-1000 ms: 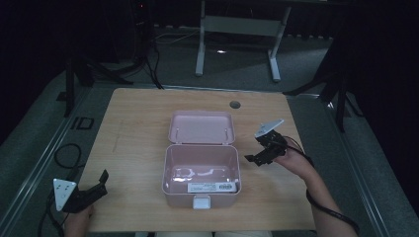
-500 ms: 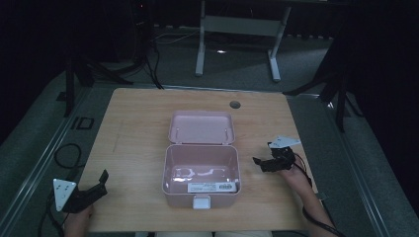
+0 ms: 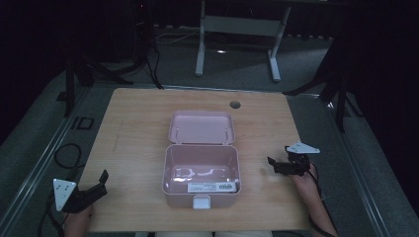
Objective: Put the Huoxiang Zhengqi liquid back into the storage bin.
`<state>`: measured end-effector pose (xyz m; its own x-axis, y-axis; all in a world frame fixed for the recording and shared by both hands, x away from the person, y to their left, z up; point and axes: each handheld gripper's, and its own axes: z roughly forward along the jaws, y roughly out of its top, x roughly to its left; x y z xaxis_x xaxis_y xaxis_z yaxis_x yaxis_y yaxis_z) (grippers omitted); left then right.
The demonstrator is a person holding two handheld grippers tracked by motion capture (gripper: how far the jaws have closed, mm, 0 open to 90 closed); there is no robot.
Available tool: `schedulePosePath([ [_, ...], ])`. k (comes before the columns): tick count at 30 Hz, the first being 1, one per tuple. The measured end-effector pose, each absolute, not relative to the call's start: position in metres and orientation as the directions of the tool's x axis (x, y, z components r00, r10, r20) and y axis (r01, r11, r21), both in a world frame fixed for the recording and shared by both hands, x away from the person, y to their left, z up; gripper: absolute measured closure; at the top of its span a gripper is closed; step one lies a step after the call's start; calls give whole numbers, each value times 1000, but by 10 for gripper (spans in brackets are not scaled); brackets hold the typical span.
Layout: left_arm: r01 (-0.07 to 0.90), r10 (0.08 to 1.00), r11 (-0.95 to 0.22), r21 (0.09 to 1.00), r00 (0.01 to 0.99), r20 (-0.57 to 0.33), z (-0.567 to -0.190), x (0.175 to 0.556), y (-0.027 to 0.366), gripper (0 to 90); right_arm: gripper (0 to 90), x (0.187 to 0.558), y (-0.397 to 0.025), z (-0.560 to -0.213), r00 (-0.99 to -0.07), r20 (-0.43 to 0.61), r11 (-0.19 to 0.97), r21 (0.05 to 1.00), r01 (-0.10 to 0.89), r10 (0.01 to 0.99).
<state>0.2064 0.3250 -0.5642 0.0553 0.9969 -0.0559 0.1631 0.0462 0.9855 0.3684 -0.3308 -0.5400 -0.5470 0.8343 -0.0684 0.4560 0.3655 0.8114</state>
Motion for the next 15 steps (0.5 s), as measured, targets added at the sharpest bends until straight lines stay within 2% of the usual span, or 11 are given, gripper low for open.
schedulePosePath([
  [10,164,997,46,985,55,-56,-564,207,325,32,107,360,-357,-540,-348,-36,216,841,496,937],
  [15,163,997,45,986,53,-54,-564,207,325,32,107,354,-366,-540,-280,-10,157,846,509,960],
])
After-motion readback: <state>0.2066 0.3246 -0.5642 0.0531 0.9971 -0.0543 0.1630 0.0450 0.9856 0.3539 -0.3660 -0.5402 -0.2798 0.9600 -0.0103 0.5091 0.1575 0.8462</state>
